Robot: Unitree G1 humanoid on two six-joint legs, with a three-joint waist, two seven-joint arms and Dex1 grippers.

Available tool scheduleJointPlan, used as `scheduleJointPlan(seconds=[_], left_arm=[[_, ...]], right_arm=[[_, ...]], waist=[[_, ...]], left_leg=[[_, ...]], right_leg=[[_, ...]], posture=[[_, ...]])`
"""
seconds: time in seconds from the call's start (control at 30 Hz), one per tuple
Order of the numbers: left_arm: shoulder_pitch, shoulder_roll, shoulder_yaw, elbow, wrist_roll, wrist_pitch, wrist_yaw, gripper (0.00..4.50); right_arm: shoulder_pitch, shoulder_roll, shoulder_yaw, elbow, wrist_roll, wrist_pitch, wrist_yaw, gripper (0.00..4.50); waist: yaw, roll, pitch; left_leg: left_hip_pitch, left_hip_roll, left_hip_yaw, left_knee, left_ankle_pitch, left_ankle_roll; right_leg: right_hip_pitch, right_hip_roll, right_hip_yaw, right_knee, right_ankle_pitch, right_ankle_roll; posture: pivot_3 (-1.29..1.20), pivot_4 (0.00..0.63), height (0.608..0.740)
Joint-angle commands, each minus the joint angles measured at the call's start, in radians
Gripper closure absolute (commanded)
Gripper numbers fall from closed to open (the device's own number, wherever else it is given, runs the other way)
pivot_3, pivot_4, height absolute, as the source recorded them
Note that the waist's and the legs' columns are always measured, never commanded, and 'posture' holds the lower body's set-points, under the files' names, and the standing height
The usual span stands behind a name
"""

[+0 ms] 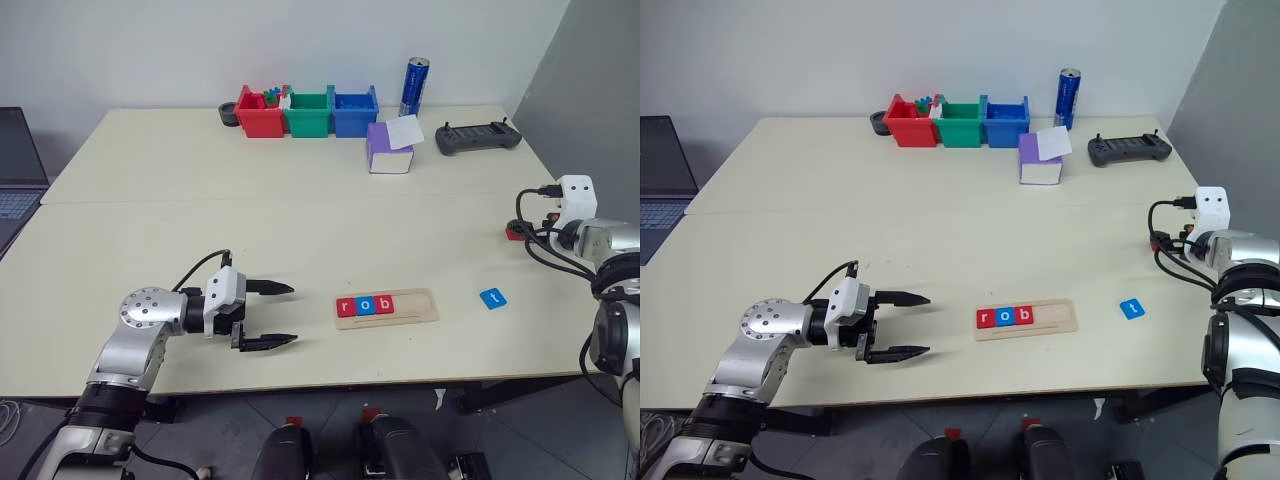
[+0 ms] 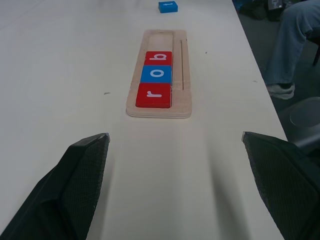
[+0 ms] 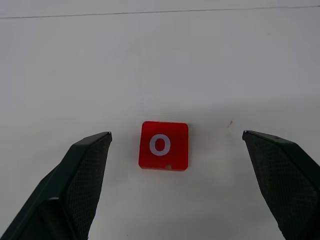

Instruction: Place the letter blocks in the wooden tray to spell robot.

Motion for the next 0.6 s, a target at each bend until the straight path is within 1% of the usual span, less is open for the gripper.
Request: scheduleJointPlan(seconds=[0.03, 0.3, 0.6], left_arm=[[0.006, 0.017, 0.02, -0.036, -0.015, 0.002, 0.002, 0.0], [0.009, 0.021, 0.025, -0.043, -0.017, 0.006, 0.005, 0.0], [0.016, 0.047, 0.043, -0.064, -0.025, 0.023, 0.01, 0.0]], right_arm=[[-0.029, -0.001, -0.011, 0.012, -0.003, -0.033, 0.006, 0.04], [-0.024, 0.007, -0.01, 0.045, -0.011, -0.074, 0.001, 0.04], [-0.003, 0.059, -0.022, 0.095, -0.018, -0.121, -0.06, 0.04]], waist=[[0.0, 0.0, 0.0], [0.0, 0.0, 0.0], [0.0, 0.0, 0.0]], left_leg=[[0.0, 0.0, 0.0, 0.0, 0.0, 0.0], [0.0, 0.0, 0.0, 0.0, 0.0, 0.0], [0.0, 0.0, 0.0, 0.0, 0.0, 0.0]], right_leg=[[0.0, 0.0, 0.0, 0.0, 0.0, 0.0], [0.0, 0.0, 0.0, 0.0, 0.0, 0.0], [0.0, 0.0, 0.0, 0.0, 0.0, 0.0]], posture=[[0.0, 0.15, 0.74], [0.0, 0.15, 0.74], [0.0, 0.15, 0.74]])
